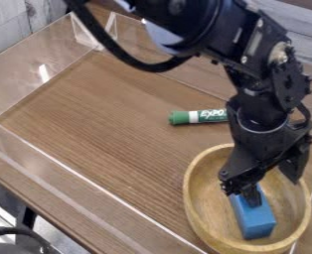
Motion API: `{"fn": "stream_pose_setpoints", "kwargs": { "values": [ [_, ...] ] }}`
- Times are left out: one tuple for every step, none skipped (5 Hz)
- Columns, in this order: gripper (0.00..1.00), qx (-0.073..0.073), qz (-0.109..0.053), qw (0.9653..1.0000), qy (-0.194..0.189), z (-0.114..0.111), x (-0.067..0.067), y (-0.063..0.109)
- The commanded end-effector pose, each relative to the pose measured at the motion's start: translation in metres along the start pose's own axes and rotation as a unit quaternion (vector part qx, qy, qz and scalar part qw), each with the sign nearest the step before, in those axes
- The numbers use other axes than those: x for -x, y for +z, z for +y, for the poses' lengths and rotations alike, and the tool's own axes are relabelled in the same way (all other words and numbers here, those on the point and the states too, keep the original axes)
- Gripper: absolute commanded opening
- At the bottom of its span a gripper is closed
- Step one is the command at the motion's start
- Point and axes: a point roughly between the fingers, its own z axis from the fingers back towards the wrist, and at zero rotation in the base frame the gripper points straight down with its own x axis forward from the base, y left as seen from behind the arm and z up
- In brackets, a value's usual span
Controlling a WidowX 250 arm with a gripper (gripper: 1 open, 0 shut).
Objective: Put the blue block in the brown bowl
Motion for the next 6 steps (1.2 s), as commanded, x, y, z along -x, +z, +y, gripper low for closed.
{"fn": "stream_pose_setpoints", "kwargs": {
  "values": [
    [1.0, -0.04, -0.007, 0.9992, -0.003, 0.019, 0.001, -0.025],
    [1.0, -0.042, -0.012, 0.999, -0.004, 0.022, 0.002, -0.03],
    [1.0, -0.045, -0.019, 0.9988, -0.006, 0.026, 0.003, -0.035],
    [1.0, -0.049, -0.026, 0.9984, -0.008, 0.03, 0.003, -0.041],
    [1.0, -0.055, -0.033, 0.9979, -0.01, 0.034, 0.003, -0.046],
    [1.0, -0.059, -0.035, 0.9976, -0.012, 0.039, 0.004, -0.047]
  ]
}}
